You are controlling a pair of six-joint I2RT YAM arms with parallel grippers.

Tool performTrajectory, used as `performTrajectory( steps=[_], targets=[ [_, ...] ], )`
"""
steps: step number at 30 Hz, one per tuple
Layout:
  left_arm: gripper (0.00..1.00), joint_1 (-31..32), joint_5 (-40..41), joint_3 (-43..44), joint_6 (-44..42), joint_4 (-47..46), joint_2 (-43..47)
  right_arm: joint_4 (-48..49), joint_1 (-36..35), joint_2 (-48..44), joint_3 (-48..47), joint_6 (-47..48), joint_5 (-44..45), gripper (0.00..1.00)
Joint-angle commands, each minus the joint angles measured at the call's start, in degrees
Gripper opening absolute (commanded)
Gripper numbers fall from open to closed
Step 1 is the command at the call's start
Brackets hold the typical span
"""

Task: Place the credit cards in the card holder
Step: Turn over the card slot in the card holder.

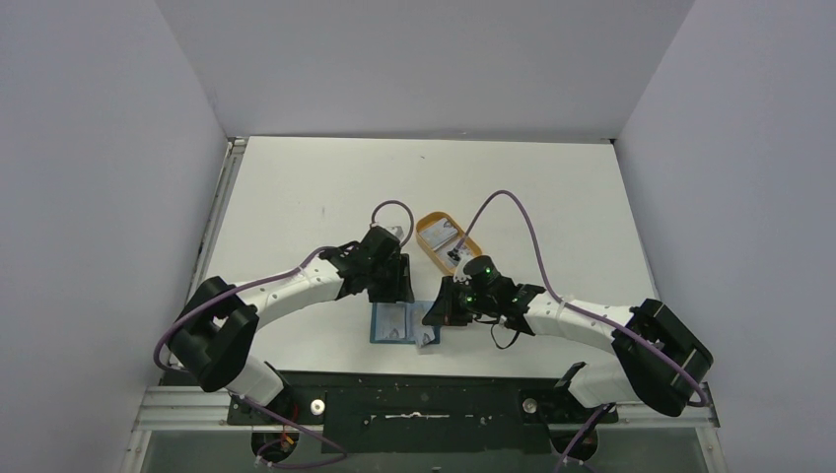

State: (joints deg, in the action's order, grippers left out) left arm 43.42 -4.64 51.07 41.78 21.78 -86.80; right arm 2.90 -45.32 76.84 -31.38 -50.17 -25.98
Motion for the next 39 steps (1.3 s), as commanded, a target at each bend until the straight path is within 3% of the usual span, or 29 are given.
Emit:
performTrajectory(
  steps=[1,7,15,26,39],
  targets=[
    [0.42,-0.7,1.2,-0.1,-0.2,-0.5,1.1,2.4,-0.7,0.4,-2.7,0.7,0.0,0.00],
    [0.27,-1.0,2.4,-0.6,-0.3,1.0,1.3,2.5,-1.1,0.6,-3.0,0.6,0.1,0.00],
    [0.15,-1.3,6.0,-1.6,-0.8,4.6,3.4,2.6,-1.2,0.7,-2.9,0.5,0.8,0.00],
    [0.25,-1.7,9.7,-3.2,-1.1,7.8,5.1,5.7,-1.3,3.8,-4.4,-2.2,1.2,0.00],
    [0.25,-1.7,10.5,-4.7,-1.5,7.1,1.7,6.1,-1.2,3.4,-3.3,-5.3,3.8,0.00]
  ],
)
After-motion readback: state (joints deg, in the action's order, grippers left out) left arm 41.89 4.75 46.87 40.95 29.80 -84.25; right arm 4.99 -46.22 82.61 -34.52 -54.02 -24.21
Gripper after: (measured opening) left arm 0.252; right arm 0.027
